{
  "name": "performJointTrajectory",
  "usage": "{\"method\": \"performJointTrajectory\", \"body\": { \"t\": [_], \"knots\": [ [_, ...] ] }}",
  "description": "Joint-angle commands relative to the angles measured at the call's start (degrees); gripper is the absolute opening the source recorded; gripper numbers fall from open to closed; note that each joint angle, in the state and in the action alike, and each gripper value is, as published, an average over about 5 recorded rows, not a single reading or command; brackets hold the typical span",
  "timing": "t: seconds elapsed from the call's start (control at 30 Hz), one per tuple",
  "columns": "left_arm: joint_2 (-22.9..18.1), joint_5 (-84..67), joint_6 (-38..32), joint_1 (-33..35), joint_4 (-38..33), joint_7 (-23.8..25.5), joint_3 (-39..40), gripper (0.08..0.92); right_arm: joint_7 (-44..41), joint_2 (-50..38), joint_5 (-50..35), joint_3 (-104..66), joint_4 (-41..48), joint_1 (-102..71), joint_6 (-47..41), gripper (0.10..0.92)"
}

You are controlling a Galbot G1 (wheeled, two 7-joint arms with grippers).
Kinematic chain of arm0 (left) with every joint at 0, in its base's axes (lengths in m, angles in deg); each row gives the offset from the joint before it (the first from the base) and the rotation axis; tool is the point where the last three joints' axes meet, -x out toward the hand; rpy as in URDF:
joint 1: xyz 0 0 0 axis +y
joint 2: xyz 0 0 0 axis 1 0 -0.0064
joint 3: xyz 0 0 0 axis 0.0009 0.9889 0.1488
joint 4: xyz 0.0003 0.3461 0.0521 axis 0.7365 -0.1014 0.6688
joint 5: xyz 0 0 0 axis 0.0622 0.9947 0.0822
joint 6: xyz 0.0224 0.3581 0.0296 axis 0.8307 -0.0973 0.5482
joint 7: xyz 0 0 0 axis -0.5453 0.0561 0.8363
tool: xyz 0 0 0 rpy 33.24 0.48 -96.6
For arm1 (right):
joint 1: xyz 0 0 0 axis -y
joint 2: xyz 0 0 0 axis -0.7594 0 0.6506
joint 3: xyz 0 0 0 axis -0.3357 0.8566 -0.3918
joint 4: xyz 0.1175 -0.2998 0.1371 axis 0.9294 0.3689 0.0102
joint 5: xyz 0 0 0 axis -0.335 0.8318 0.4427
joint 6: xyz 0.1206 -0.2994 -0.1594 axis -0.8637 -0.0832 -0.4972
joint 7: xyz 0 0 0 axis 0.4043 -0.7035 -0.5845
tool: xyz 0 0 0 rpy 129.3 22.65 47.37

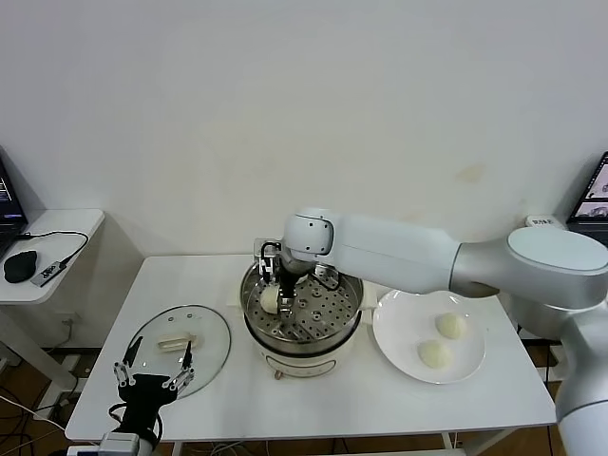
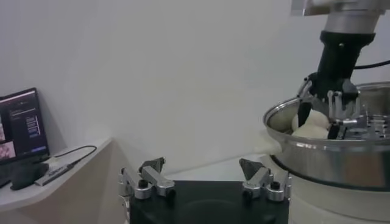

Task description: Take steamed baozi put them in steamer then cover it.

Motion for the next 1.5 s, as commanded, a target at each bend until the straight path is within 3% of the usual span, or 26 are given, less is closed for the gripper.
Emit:
{"method": "performJointTrajectory", "body": {
  "t": [0.03,0.4,0.83,1.1,1.5],
  "knots": [
    [0.0,-0.1,0.0,0.0,0.0,0.0,0.0,0.823,-4.7,-2.8,1.6,-0.1,-1.4,3.1,1.2,0.82],
    [0.6,-0.4,0.2,-0.4,0.0,0.0,0.5,0.823,-18.0,-24.3,11.4,1.8,-13.7,12.7,15.4,0.823],
    [0.7,0.1,0.1,-0.2,0.8,0.0,1.7,0.823,-19.2,-48.6,23.1,-0.7,-22.6,4.1,21.8,0.823],
    [0.3,1.1,0.1,0.2,1.2,-0.1,2.6,0.823,-16.7,-52.5,30.2,-6.5,-23.5,-10.0,22.1,0.823],
    [-0.5,1.9,0.0,1.2,0.9,-0.2,2.3,0.823,-13.9,-48.6,34.6,-17.1,-18.0,-26.6,22.0,0.823]
  ]
}}
